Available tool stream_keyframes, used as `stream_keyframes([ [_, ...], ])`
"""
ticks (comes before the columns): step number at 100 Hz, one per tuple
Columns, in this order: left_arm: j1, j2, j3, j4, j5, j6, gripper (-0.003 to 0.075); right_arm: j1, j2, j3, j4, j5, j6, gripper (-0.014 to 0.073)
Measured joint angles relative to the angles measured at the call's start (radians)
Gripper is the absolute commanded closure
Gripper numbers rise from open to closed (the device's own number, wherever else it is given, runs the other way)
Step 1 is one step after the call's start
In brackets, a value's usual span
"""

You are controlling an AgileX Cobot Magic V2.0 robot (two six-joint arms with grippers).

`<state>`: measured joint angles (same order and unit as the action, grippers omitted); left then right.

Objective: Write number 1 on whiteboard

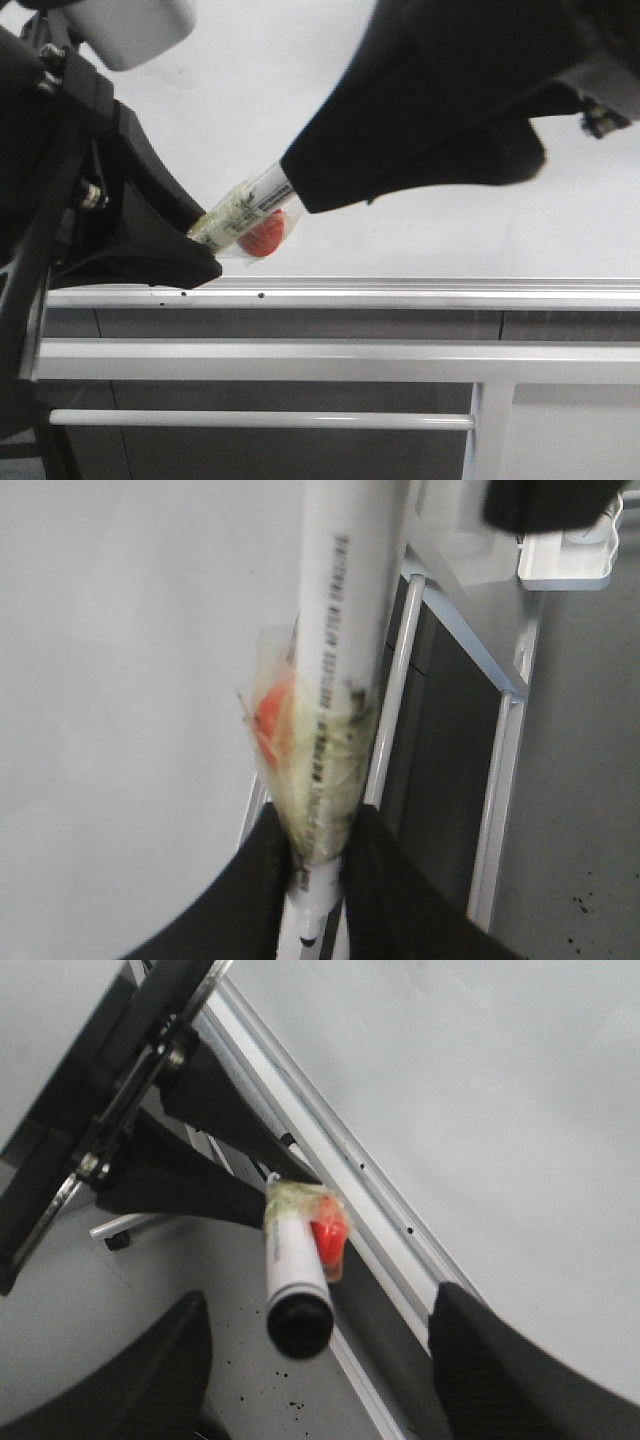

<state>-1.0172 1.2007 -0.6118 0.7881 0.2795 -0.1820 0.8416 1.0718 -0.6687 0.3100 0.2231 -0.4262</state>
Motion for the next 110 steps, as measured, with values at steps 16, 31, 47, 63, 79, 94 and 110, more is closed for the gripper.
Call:
stream_keyframes([
  [16, 0.000, 0.000, -0.004, 0.041, -0.014, 0.000, 0.0741, 0.000, 0.022, -0.031, 0.000, 0.000, 0.000, 0.0176],
  [31, 0.000, 0.000, -0.006, 0.059, -0.024, 0.000, 0.0741, 0.000, 0.040, -0.054, 0.000, 0.003, 0.000, 0.0176],
  [47, 0.000, 0.000, -0.008, 0.066, -0.042, 0.000, 0.0741, 0.016, 0.057, -0.059, 0.000, 0.006, 0.000, 0.0176],
  [63, 0.000, 0.000, -0.024, 0.067, -0.046, 0.000, 0.0741, 0.031, 0.059, -0.059, 0.004, 0.008, 0.000, 0.0176],
  [79, 0.000, 0.000, -0.033, 0.062, -0.046, 0.000, 0.0741, 0.031, 0.059, -0.059, 0.004, 0.008, 0.000, 0.0176],
  [94, 0.000, 0.000, -0.033, 0.055, -0.020, 0.000, 0.0741, 0.031, 0.059, -0.059, 0.004, 0.009, 0.000, 0.0178],
  [110, 0.000, 0.000, -0.033, 0.051, -0.006, 0.000, 0.0741, 0.031, 0.059, -0.059, 0.004, 0.010, 0.000, 0.0286],
])
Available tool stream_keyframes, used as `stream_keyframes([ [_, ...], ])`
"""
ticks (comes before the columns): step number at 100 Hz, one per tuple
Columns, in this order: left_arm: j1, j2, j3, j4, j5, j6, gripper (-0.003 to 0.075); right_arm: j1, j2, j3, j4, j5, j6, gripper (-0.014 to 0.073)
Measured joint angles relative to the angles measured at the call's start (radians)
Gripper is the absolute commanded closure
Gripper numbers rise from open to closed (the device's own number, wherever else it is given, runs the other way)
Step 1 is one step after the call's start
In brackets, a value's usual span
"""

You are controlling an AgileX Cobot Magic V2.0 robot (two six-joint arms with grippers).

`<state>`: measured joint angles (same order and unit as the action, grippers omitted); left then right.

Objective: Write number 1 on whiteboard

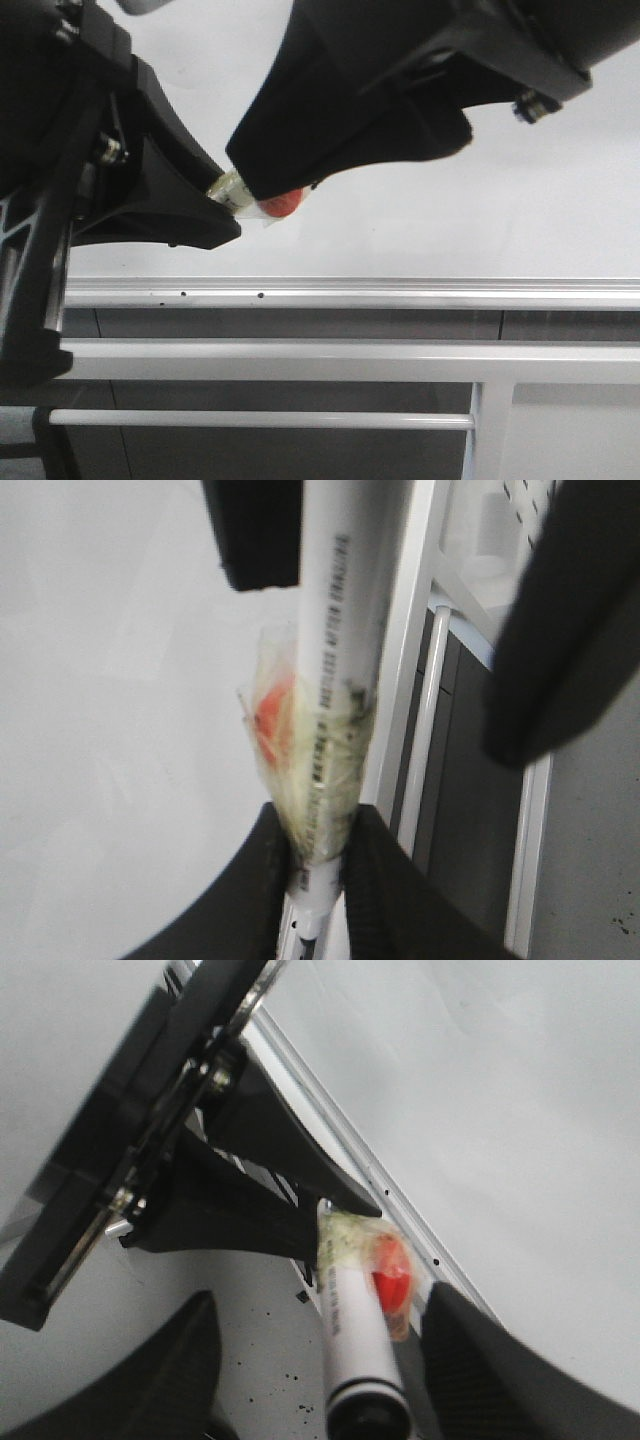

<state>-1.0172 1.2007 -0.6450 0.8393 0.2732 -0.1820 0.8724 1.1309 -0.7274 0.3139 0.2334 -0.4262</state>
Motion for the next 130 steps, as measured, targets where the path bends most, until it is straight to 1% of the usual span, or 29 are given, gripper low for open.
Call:
stream_keyframes([
  [9, 0.000, 0.000, 0.000, -0.004, 0.002, 0.000, 0.0741, 0.000, 0.000, 0.000, 0.000, 0.000, 0.000, 0.0377],
  [28, 0.000, 0.000, 0.000, -0.006, 0.005, 0.001, 0.0741, 0.000, 0.000, 0.000, 0.000, -0.002, 0.000, 0.0487],
  [33, 0.000, 0.000, 0.000, -0.008, 0.006, 0.002, 0.0741, 0.000, 0.000, 0.000, 0.000, -0.004, 0.000, 0.0531],
  [34, 0.000, 0.000, 0.000, -0.008, 0.006, 0.002, 0.0741, 0.000, 0.000, 0.000, 0.000, -0.004, 0.000, 0.0554],
  [37, 0.000, 0.000, 0.000, -0.008, 0.006, 0.004, 0.0741, 0.000, 0.000, 0.000, 0.000, -0.006, 0.000, 0.0580],
  [39, 0.000, 0.000, 0.000, -0.009, 0.006, 0.004, 0.0741, 0.000, 0.000, 0.000, 0.000, -0.006, 0.000, 0.0617],
  [40, 0.000, 0.000, 0.000, -0.009, 0.008, 0.004, 0.0741, 0.000, 0.000, 0.000, -0.002, -0.008, 0.000, 0.0617],
  [44, 0.000, 0.000, 0.000, -0.012, 0.009, 0.004, 0.0740, 0.000, 0.000, 0.000, -0.004, -0.008, 0.000, 0.0666],
  [55, 0.000, 0.000, 0.000, -0.014, 0.010, 0.004, 0.0737, 0.000, 0.000, 0.000, -0.004, -0.010, 0.000, 0.0664],
  [61, 0.000, 0.000, 0.000, -0.014, 0.010, 0.004, 0.0710, 0.000, 0.000, 0.000, -0.004, -0.011, 0.000, 0.0664],
  [68, 0.000, 0.000, 0.000, -0.014, 0.010, 0.004, 0.0621, 0.000, 0.000, 0.000, -0.004, -0.011, 0.000, 0.0664],
  [72, 0.000, 0.000, 0.000, -0.014, 0.010, 0.004, 0.0529, 0.000, 0.000, 0.000, -0.004, -0.011, 0.000, 0.0664],
  [75, 0.000, 0.000, 0.000, -0.014, 0.010, 0.004, 0.0485, 0.000, 0.000, 0.000, -0.004, -0.011, 0.000, 0.0664],
  [78, 0.000, 0.000, 0.000, -0.014, 0.010, 0.004, 0.0400, 0.000, 0.000, 0.000, -0.004, -0.011, 0.000, 0.0664],
  [82, 0.000, 0.000, 0.000, -0.014, 0.010, 0.004, 0.0351, 0.000, 0.000, 0.000, -0.002, -0.014, 0.000, 0.0664],
  [84, 0.000, 0.000, 0.000, -0.014, 0.010, 0.004, 0.0313, 0.000, 0.000, 0.000, -0.002, -0.013, 0.000, 0.0664],
  [88, 0.000, 0.000, 0.000, -0.018, 0.010, 0.004, 0.0279, 0.000, 0.000, 0.000, 0.000, -0.013, 0.000, 0.0664],
  [105, 0.000, -0.001, 0.000, -0.050, 0.011, 0.004, 0.0281, 0.000, 0.000, 0.000, 0.000, -0.038, 0.000, 0.0664],
  [117, 0.000, -0.039, 0.000, -0.096, 0.021, 0.004, 0.0280, 0.000, -0.006, 0.000, 0.000, -0.062, 0.000, 0.0664],
  [130, 0.000, -0.117, 0.000, -0.130, 0.088, 0.004, 0.0281, 0.000, -0.025, 0.000, -0.009, -0.060, -0.002, 0.0664],
])
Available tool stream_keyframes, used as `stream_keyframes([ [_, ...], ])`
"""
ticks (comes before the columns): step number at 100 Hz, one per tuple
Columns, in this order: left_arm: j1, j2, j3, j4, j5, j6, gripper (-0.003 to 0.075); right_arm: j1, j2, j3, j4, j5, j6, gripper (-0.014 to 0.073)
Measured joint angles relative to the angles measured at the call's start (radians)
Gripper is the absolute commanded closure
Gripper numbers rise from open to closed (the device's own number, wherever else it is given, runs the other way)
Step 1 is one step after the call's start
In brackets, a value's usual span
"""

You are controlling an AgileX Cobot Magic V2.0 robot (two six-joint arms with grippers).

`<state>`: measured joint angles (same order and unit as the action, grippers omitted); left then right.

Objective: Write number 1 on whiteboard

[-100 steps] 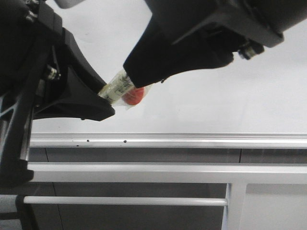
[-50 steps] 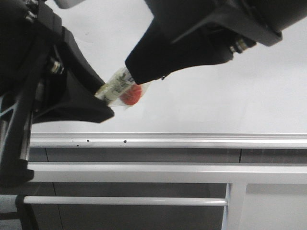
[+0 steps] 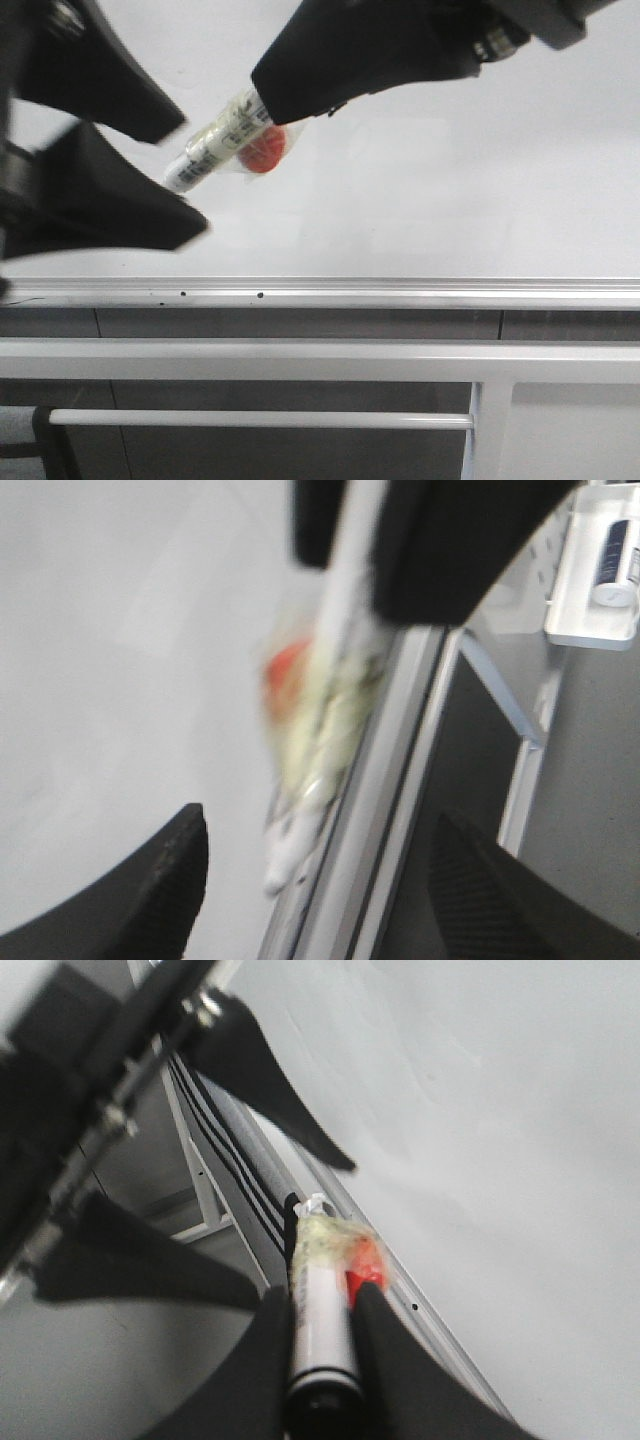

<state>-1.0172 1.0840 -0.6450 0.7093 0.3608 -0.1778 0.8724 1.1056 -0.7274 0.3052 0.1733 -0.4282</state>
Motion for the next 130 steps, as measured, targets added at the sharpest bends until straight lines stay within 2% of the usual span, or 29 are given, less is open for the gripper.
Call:
stream_keyframes([
  [9, 0.000, -0.070, 0.000, -0.032, 0.069, 0.000, 0.0282, 0.000, -0.014, 0.000, -0.012, 0.020, 0.000, 0.0664],
  [15, 0.000, -0.131, 0.000, -0.083, 0.114, 0.000, 0.0325, 0.000, -0.021, 0.000, -0.019, 0.030, 0.000, 0.0664],
  [22, 0.000, -0.215, 0.002, -0.153, 0.144, 0.000, 0.0474, 0.000, -0.031, 0.000, -0.021, 0.033, 0.000, 0.0664],
  [28, 0.000, -0.282, 0.017, -0.202, 0.156, 0.000, 0.0664, 0.000, -0.044, 0.000, -0.021, 0.033, 0.000, 0.0664],
  [32, 0.000, -0.334, 0.028, -0.226, 0.161, 0.000, 0.0741, 0.000, -0.056, 0.000, -0.021, 0.033, 0.000, 0.0664],
  [50, 0.000, -0.533, 0.095, -0.300, 0.178, 0.000, 0.0741, 0.000, -0.139, 0.067, -0.021, -0.019, 0.000, 0.0664],
  [74, 0.000, -0.710, 0.182, -0.360, 0.181, -0.004, 0.0741, 0.000, -0.353, 0.264, -0.021, -0.121, 0.000, 0.0655],
  [107, 0.000, -0.744, 0.261, -0.377, 0.152, -0.056, 0.0741, -0.007, -0.614, 0.440, 0.035, -0.099, 0.000, 0.0654],
  [130, 0.000, -0.744, 0.264, -0.392, 0.119, -0.085, 0.0741, -0.142, -0.626, 0.465, 0.069, -0.125, -0.003, 0.0654],
])
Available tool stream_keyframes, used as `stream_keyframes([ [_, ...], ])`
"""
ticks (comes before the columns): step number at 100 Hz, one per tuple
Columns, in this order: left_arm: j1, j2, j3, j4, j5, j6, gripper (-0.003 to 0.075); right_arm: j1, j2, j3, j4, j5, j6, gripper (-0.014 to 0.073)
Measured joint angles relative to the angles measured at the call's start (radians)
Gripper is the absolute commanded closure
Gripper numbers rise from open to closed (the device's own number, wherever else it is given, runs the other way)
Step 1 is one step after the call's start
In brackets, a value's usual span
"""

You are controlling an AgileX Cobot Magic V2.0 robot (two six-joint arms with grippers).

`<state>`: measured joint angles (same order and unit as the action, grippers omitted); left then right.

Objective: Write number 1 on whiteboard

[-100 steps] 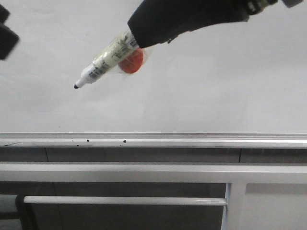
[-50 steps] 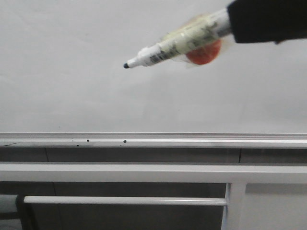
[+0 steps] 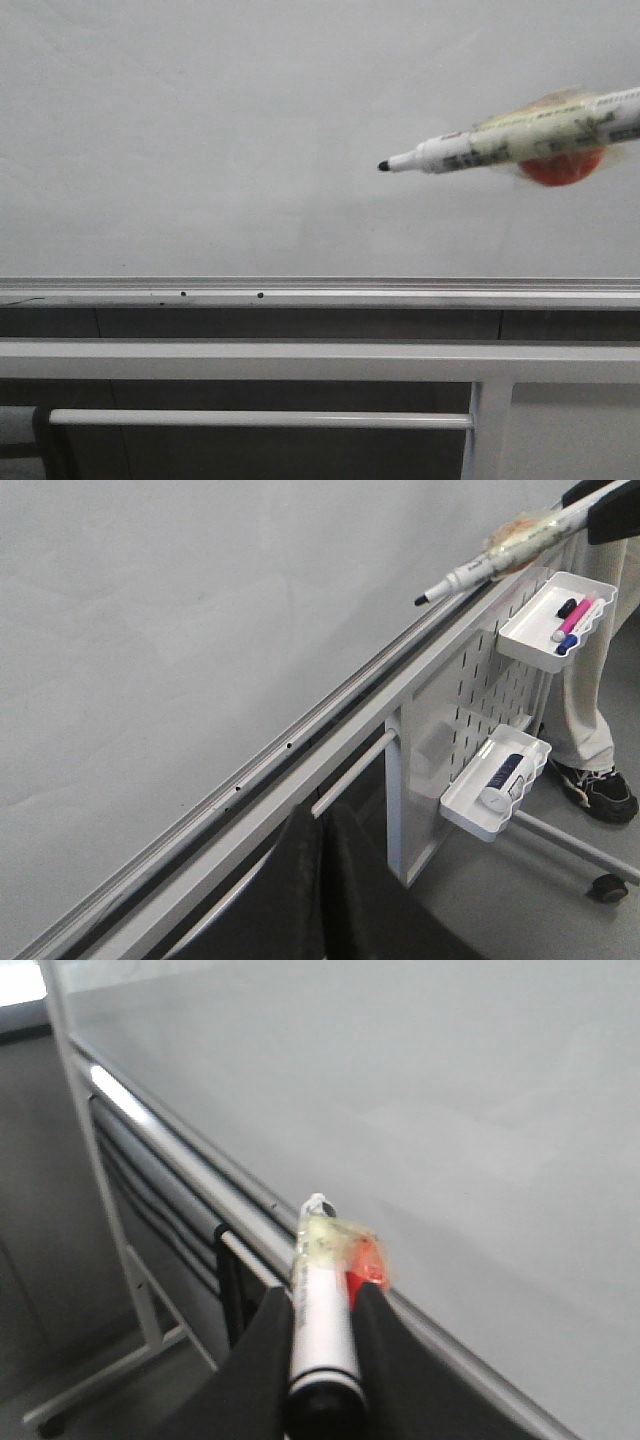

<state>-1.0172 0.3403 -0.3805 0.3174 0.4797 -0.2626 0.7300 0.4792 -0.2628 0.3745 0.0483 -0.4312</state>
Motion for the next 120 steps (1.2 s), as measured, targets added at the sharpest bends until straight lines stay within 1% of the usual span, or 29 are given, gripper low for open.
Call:
stream_keyframes([
  [11, 0.000, 0.000, 0.002, -0.002, 0.000, -0.018, 0.0741, -0.060, 0.000, 0.001, 0.018, -0.055, 0.000, 0.0654],
  [24, 0.000, 0.000, 0.002, -0.004, 0.000, -0.023, 0.0741, -0.090, 0.000, 0.001, 0.027, -0.059, 0.000, 0.0654],
  [51, 0.000, 0.000, 0.002, -0.004, 0.000, -0.024, 0.0741, -0.090, 0.000, 0.001, 0.031, -0.040, 0.000, 0.0657],
  [85, 0.000, 0.000, 0.002, 0.045, -0.001, -0.024, 0.0741, -0.090, 0.002, -0.006, 0.031, -0.056, 0.000, 0.0657],
  [120, 0.000, 0.000, 0.002, 0.055, -0.001, -0.024, 0.0741, -0.090, 0.149, -0.067, 0.032, -0.119, 0.000, 0.0657],
])
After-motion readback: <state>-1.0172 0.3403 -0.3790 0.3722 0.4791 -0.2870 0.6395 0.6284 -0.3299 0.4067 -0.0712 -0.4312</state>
